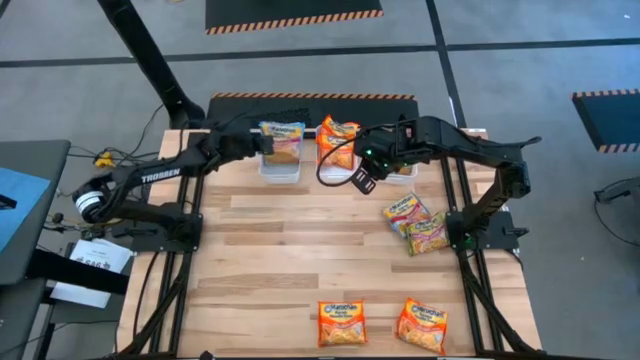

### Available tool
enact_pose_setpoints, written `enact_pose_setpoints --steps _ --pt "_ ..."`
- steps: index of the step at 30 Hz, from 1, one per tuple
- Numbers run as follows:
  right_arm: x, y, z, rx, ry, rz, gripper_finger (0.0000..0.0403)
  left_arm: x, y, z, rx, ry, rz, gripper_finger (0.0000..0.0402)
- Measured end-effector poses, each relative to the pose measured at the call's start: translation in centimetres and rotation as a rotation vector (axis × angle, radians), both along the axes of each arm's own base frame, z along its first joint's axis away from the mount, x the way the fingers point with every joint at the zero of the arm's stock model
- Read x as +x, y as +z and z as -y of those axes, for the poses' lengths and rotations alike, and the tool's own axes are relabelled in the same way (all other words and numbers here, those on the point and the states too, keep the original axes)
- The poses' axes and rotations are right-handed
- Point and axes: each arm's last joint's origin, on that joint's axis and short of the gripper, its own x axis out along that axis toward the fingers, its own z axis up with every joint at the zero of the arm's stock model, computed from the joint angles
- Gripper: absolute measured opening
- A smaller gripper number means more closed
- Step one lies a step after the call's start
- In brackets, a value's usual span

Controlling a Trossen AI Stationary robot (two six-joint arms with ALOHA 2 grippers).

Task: Sort Maruchan noodles
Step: Put the blue noodle pack into the left white bin

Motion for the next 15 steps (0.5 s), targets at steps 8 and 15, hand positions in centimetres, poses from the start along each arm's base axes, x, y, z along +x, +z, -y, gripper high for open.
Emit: enact_pose_setpoints --steps 8,15 --pt "0.6 -0.7 0.3 0.004 -0.011 -0.025 0.0086 -1.0 -1.9 0.0 0.001 0.060 -0.033 0.0000" --pt "1.8 -2.0 0.6 0.017 -0.011 -0.076 0.0086 -1.2 -2.5 0.1 -0.021 0.090 -0.013 0.0000"
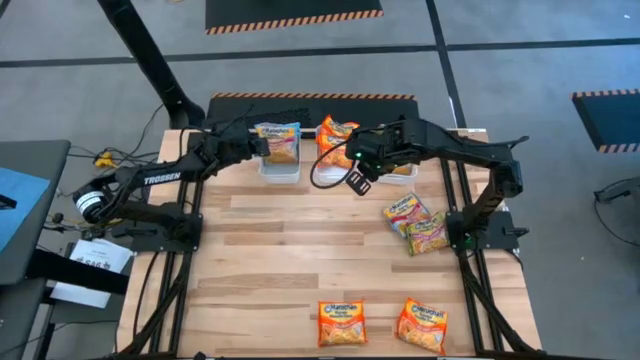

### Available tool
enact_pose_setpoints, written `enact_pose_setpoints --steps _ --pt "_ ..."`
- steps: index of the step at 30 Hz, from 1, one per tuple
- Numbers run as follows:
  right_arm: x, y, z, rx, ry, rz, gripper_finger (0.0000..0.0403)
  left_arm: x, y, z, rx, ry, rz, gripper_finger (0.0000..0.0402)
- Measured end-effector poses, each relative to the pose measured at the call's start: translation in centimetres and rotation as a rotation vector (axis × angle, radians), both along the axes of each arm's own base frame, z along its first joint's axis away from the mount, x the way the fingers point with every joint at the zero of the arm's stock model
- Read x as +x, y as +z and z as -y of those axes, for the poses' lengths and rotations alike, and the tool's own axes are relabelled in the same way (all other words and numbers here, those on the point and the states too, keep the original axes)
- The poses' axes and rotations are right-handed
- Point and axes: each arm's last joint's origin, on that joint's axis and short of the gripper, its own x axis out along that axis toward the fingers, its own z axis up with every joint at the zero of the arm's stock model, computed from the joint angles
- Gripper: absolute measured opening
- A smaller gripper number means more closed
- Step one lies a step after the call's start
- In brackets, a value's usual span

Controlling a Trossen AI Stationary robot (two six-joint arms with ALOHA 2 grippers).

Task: Sort Maruchan noodles
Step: Put the blue noodle pack into the left white bin

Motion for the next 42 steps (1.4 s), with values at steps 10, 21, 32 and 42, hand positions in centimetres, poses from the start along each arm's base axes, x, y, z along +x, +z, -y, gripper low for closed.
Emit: enact_pose_setpoints --steps 10,21,32,42 --pt "0.1 -0.6 0.0 0.020 -0.006 -0.040 0.0086 0.6 -1.2 -0.3 -0.037 -0.051 -0.022 0.0000" --pt "0.1 -0.6 0.0 0.021 -0.006 -0.043 0.0086 1.4 -2.9 -1.3 -0.082 -0.179 0.017 0.0000" --pt "0.1 -0.6 0.0 0.026 -0.011 -0.041 0.0086 0.5 -2.9 -2.3 -0.131 -0.183 0.084 0.0071" --pt "0.0 -0.6 0.5 0.023 -0.017 -0.044 0.0086 0.2 -2.9 -2.5 -0.195 -0.271 0.136 0.0144"
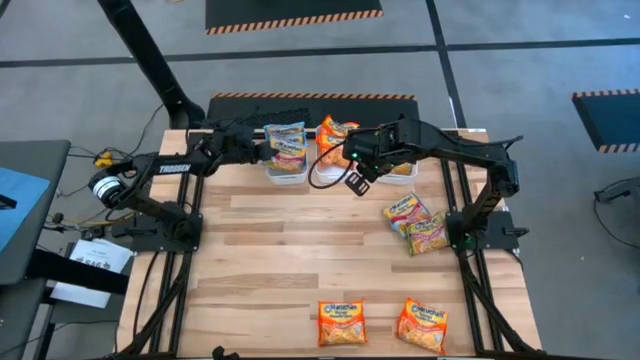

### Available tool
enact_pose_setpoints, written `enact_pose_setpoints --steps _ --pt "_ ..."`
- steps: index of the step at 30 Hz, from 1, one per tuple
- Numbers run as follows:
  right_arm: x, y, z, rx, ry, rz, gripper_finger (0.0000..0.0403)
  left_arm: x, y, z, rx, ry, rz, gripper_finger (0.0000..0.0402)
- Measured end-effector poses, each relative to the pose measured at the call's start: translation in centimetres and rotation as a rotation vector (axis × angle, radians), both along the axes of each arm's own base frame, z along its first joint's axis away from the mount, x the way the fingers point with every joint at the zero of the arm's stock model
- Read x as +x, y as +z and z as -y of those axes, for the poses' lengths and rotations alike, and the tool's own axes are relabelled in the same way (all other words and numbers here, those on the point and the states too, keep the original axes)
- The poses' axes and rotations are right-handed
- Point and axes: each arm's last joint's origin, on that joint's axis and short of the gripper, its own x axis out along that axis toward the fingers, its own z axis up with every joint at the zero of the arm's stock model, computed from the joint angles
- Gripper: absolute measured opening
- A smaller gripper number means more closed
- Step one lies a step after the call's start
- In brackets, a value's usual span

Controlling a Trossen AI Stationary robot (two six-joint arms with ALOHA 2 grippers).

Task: Sort Maruchan noodles
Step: Put the blue noodle pack into the left white bin

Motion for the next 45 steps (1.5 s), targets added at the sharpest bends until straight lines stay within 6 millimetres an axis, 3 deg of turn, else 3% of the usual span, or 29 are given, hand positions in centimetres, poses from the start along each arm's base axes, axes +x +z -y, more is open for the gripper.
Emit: enact_pose_setpoints --steps 14,21,26,31,35,40,45 --pt "0.0 0.0 0.2 -0.005 0.012 -0.005 0.0086 -2.1 1.4 -2.2 -0.066 -0.121 0.135 0.0148" --pt "0.0 0.0 0.2 -0.005 0.012 -0.005 0.0086 -3.1 1.6 -3.1 -0.027 -0.042 0.120 0.0148" --pt "-0.1 0.0 0.3 -0.010 0.009 -0.006 0.0086 -2.7 4.6 -4.7 0.100 -0.052 0.146 0.0148" --pt "-0.1 0.0 0.4 -0.010 0.006 -0.007 0.0086 -1.9 8.2 -5.4 0.165 -0.230 0.174 0.0148" --pt "-0.1 0.0 0.4 -0.010 0.006 -0.006 0.0086 -2.3 9.4 -4.5 0.058 -0.316 0.047 0.0148" --pt "-0.1 0.0 0.4 -0.010 0.004 -0.005 0.0086 -3.9 10.2 -1.8 -0.009 -0.327 -0.333 0.0148" --pt "0.1 0.1 0.4 -0.012 0.004 0.012 0.0086 -3.7 9.2 0.0 -0.058 -0.358 -0.475 0.0148"
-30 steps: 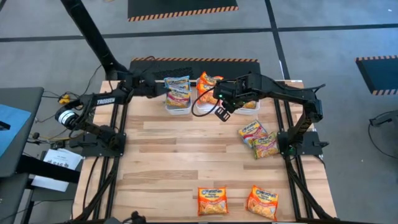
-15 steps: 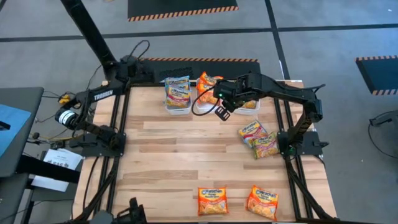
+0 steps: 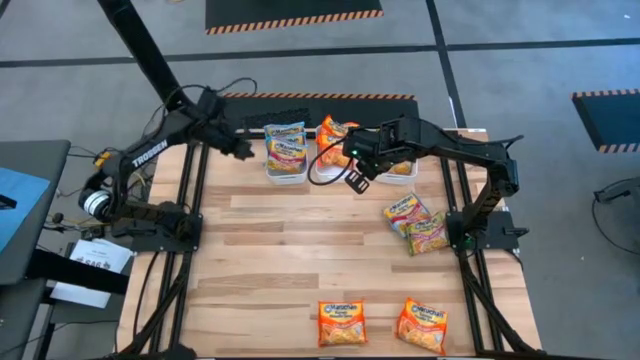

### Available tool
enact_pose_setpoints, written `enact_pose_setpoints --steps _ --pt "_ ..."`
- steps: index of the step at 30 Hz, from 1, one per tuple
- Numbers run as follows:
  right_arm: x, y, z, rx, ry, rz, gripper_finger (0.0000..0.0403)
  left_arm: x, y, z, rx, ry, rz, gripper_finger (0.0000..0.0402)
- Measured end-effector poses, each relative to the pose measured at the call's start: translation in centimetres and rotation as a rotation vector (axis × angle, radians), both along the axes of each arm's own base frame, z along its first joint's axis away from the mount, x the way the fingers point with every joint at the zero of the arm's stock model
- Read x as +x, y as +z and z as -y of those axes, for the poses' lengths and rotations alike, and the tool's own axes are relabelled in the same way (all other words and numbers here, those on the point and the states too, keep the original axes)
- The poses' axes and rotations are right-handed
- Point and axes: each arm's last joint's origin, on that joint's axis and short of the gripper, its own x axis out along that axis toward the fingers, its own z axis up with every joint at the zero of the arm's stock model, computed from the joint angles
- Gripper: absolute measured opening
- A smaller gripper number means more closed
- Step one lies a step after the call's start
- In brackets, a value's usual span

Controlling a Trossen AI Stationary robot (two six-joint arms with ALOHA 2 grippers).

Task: Sort Maruchan noodles
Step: Put the blue noodle pack into the left white bin

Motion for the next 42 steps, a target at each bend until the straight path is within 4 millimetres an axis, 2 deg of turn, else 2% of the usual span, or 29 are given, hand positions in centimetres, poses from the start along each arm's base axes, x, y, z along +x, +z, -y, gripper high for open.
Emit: enact_pose_setpoints --steps 6,11,23,42 --pt "0.1 0.0 0.0 -0.003 0.000 0.012 0.0086 2.0 -2.3 0.5 0.009 0.020 -0.006 0.0148" --pt "0.1 0.0 0.0 -0.003 0.000 0.013 0.0086 2.8 -3.0 0.1 0.043 0.066 -0.003 0.0148" --pt "0.1 0.1 0.0 -0.004 0.000 0.016 0.0086 4.4 -5.8 -1.3 -0.018 0.061 -0.022 0.0148" --pt "0.1 0.1 0.0 -0.007 0.009 0.013 0.0086 5.3 -6.0 -1.8 -0.012 0.072 0.046 0.0148"
